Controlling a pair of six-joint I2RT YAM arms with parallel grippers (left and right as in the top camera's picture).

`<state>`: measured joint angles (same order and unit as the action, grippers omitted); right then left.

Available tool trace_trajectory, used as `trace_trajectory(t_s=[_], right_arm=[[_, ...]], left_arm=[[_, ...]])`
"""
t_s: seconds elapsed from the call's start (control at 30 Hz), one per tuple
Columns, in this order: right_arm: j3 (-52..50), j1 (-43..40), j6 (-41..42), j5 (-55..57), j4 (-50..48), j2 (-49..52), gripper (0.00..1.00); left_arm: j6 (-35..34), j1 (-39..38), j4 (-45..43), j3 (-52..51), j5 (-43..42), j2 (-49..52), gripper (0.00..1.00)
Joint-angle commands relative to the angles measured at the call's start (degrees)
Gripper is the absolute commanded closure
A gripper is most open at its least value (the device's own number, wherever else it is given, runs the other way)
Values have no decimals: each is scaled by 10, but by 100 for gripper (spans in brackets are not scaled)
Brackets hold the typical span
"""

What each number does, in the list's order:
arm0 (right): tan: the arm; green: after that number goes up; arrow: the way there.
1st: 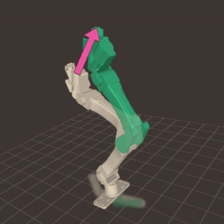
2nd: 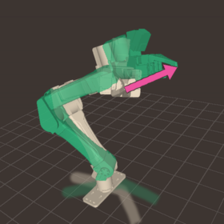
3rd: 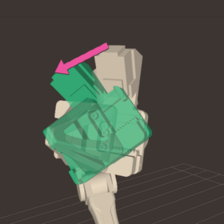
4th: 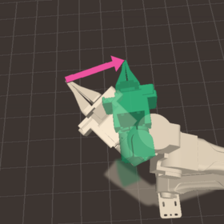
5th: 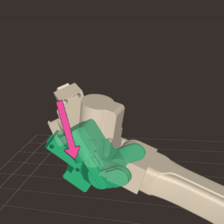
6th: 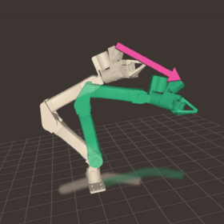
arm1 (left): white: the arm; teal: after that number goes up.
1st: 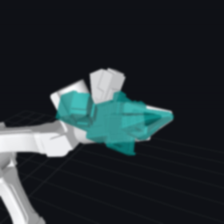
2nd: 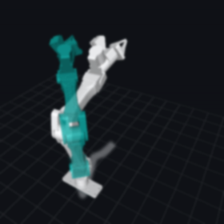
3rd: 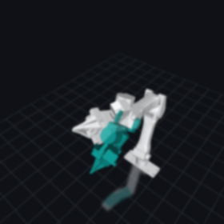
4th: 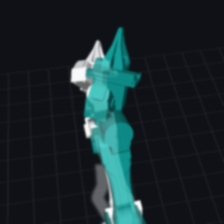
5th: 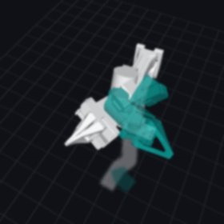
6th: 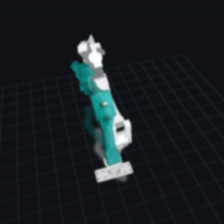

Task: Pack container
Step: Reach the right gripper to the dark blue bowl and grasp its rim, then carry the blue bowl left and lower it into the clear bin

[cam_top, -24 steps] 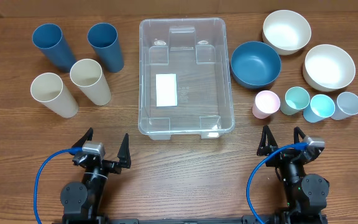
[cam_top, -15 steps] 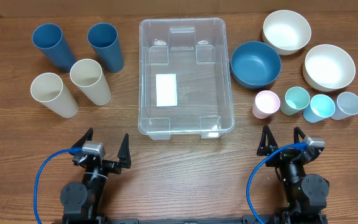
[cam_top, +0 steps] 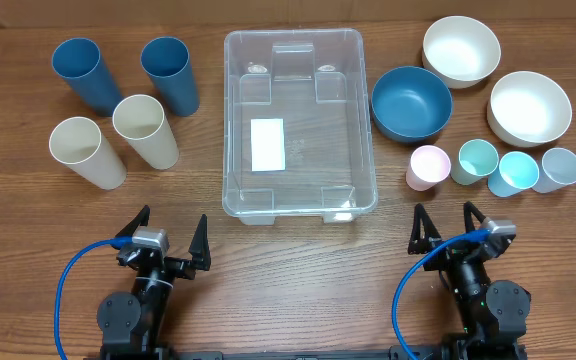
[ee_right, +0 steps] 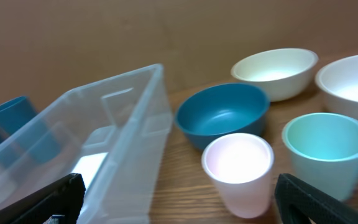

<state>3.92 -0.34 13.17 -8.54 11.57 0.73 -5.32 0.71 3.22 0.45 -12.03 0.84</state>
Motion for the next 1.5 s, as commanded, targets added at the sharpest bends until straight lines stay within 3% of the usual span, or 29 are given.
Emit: trace_trajectory(t_s=[0.0, 0.1, 0.17, 0.3, 0.4, 0.47, 0.67, 1.07, 1.33, 1.47], right_arm=[[68, 0, -13, -75, 10, 27, 0], [179, 0, -47, -77, 43, 142, 0], [291, 0, -65, -98, 83, 275, 0], [632, 0, -106, -154, 303, 617, 0], [857, 0, -128, -152, 461, 814, 0], [913, 0, -135, -144, 476, 879, 0], [916, -39, -131, 11, 450, 930, 0], [912, -69, -130, -18, 334, 1081, 0], [909, -69, -78, 32, 333, 1184, 7], [909, -69, -71, 36, 330, 1205, 18]], left_arm=[[15, -4, -1, -2, -9, -6, 0], [15, -4, -1, -2, -9, -6, 0], [15, -4, -1, -2, -9, -6, 0], [15, -4, -1, -2, -9, -6, 0], [15, -4, -1, -2, -9, -6, 0], [15, -4, -1, -2, -9, -6, 0], [15, -4, -1, -2, -9, -6, 0], [15, -4, -1, -2, -9, -6, 0], [15, -4, -1, -2, -9, -6, 0], [15, -4, -1, -2, -9, -6, 0]])
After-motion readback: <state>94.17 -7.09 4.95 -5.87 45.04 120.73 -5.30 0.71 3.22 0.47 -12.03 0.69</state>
